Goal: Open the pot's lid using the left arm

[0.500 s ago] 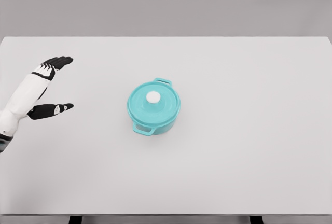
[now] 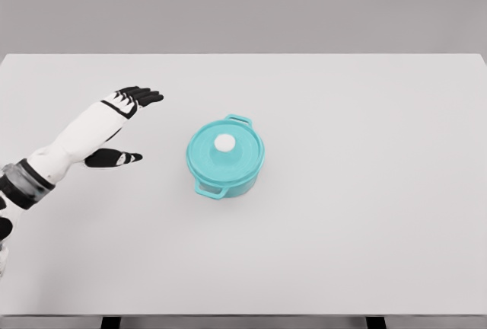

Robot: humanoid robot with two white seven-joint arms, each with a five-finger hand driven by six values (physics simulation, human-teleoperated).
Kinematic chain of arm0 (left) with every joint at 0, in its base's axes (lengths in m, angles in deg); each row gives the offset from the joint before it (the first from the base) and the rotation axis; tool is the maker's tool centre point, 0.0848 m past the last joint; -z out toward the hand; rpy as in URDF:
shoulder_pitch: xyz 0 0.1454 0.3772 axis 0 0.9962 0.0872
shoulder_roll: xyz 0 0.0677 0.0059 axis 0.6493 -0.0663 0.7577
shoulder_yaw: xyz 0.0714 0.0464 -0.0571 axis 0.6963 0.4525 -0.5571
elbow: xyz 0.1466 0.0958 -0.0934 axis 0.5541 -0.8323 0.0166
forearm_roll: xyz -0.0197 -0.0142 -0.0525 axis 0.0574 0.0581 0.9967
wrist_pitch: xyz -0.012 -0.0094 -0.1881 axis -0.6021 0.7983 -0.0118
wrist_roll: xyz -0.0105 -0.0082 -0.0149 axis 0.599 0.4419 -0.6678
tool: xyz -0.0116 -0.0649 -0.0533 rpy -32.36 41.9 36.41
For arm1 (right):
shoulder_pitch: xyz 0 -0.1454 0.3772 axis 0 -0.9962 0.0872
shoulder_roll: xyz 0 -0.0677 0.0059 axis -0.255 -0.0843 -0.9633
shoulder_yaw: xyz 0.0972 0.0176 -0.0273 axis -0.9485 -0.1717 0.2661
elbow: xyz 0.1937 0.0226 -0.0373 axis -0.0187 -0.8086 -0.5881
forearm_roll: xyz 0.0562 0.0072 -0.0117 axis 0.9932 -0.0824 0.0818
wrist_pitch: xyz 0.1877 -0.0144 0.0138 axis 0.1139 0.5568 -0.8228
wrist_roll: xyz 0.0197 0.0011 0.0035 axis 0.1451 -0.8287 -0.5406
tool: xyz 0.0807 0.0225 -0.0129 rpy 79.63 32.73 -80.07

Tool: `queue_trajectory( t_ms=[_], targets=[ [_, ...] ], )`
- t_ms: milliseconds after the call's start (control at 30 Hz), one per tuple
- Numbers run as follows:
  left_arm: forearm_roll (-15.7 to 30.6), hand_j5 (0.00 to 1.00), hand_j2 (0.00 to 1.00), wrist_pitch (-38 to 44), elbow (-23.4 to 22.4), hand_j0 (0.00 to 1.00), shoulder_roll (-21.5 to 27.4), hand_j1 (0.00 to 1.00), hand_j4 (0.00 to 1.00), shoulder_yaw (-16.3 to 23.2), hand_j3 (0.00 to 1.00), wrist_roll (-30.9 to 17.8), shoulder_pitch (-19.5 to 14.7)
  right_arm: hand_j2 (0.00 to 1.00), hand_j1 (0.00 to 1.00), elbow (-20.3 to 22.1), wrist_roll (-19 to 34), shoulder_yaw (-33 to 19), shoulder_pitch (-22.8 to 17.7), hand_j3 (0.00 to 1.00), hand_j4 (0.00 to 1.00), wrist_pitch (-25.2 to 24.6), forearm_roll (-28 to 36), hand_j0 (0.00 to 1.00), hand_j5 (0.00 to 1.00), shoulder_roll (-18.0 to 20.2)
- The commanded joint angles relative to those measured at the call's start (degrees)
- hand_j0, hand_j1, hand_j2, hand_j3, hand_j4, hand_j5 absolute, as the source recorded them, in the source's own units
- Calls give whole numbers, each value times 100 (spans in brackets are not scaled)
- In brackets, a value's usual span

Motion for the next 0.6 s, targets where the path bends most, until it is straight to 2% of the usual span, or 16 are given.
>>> queue_trajectory(
  t_ms=[0, 33, 100, 167, 300, 333, 567],
  targets=[
    [120, 89, 89, 6, 32, 89, -7, 89, 89, 354, 89, -68, 0, 100, 100, -1, 0, 0, 0, 100, 100, 1, 3, 100, 100, 0],
    [305, 86, 86, 6, 76, 86, -7, 86, 86, 495, 86, -77, -18, 100, 100, -1, 0, 0, 0, 100, 100, 1, 3, 100, 100, 0],
    [349, 86, 86, 6, 331, 86, -15, 86, 86, 767, 86, -77, -53, 100, 100, -1, 0, 0, 0, 100, 100, 1, 3, 100, 100, 0],
    [489, 86, 86, 6, 392, 86, -15, 86, 86, 1040, 86, -77, -220, 100, 100, -1, 0, 0, 0, 100, 100, 1, 3, 100, 100, 0],
    [638, 84, 84, 6, 462, 84, -393, 84, 84, 1040, 84, -77, -237, 100, 100, -1, 0, 0, 0, 100, 100, 1, 3, 100, 100, 0],
    [849, 82, 82, 6, 454, 82, -393, 82, 82, 1040, 82, -77, -229, 100, 100, -1, 0, 0, 0, 100, 100, 1, 3, 100, 100, 0],
    [990, 82, 82, 6, 339, 82, -420, 82, 82, 1119, 82, -77, -290, 100, 100, -1, 0, 0, 0, 100, 100, 1, 3, 100, 100, 0]
  ],
)
